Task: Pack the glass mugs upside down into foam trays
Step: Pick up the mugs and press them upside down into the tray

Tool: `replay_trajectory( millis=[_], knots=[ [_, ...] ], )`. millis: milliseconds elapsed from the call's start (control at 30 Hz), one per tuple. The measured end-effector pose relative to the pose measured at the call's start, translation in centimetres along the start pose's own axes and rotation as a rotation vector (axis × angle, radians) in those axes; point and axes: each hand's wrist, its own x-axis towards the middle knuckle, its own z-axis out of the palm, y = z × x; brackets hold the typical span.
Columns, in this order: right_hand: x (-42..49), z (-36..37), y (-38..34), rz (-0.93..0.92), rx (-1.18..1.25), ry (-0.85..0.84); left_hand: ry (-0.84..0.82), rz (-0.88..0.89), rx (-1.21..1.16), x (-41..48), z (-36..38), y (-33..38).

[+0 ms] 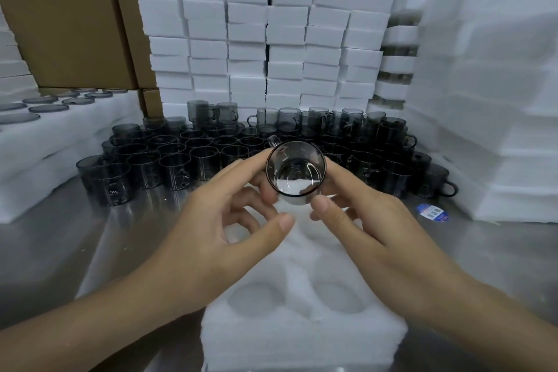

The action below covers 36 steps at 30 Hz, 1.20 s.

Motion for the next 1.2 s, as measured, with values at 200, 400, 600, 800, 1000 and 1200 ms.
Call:
replay_trajectory(
  millis=[200, 400, 600, 800, 1000, 1200],
  knots=[
    [-0.3, 0.7, 0.1, -0.053, 0.192, 0.154, -0.014, 0.062, 0.057, -0.4, -0.1, 0.1],
    [0.0, 0.4, -0.4, -0.088, 0.262, 0.195, -0.044, 0.114, 0.103, -0.4, -0.1, 0.3],
    [0.2, -0.3, -0.6, -0.113, 0.034, 0.220, -0.032, 0.166, 0.114, -0.5, -0.2, 0.1],
    [0.1, -0.2, -0.7, -0.139, -0.093, 0.112, 0.054, 0.190, 0.177, -0.4, -0.4, -0.4],
    [0.0, -0.3, -0.6, -0.185, -0.135, 0.088, 0.113, 0.186, 0.156, -0.5, -0.6, -0.3],
    [0.0, -0.4, -0.9, -0.237, -0.116, 0.096, 0.120, 0.156, 0.100, -0.6, -0.5, -0.2]
  ],
)
